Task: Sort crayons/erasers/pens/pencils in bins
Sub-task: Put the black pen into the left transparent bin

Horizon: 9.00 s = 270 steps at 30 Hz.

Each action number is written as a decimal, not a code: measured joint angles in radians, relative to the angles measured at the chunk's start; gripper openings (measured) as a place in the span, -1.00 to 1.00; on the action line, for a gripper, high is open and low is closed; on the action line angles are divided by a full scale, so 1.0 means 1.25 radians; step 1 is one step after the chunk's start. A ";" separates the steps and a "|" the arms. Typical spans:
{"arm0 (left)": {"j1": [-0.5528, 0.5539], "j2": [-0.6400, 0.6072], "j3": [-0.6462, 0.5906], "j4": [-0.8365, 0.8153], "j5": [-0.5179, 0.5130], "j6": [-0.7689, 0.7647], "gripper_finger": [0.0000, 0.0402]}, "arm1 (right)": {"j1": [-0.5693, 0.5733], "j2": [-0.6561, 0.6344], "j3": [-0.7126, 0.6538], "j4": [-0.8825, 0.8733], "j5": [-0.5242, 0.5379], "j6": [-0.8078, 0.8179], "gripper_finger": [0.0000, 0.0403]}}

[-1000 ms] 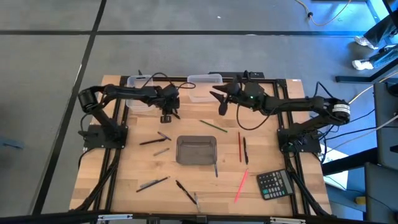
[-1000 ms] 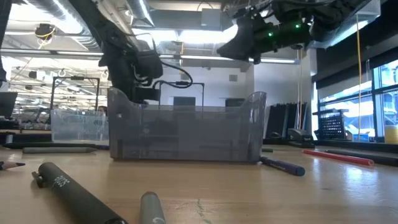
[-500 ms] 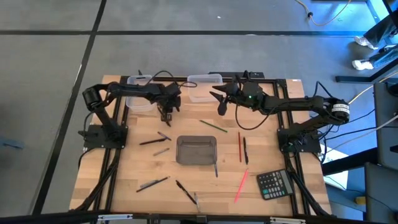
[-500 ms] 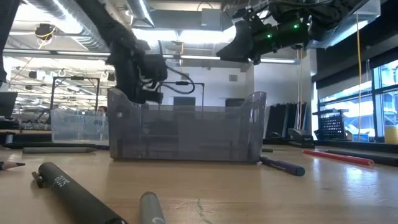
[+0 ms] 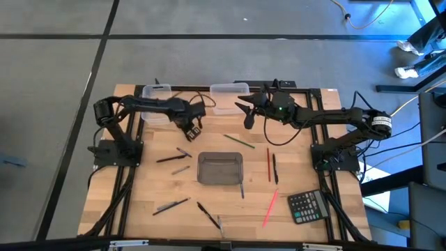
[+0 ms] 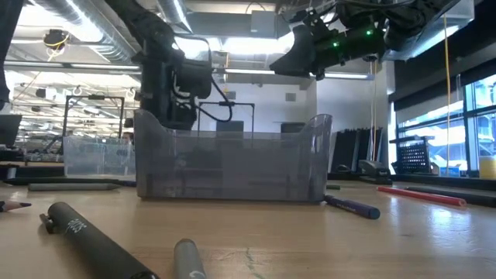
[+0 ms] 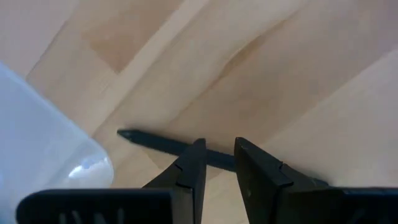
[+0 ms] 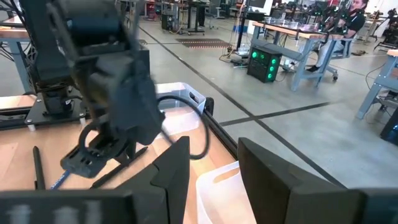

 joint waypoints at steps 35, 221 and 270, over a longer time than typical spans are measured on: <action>-0.100 -0.006 -0.122 0.090 -0.099 -0.439 -0.13 | 0.000 0.000 0.000 -0.001 0.061 0.015 -0.30; -0.383 -0.324 -0.379 0.117 0.148 -0.121 -0.39 | -0.001 0.011 0.000 0.123 0.027 0.005 -0.30; 0.164 -0.322 -0.167 -0.096 -0.137 0.017 -0.85 | 0.000 0.011 0.000 0.137 0.027 0.030 -0.30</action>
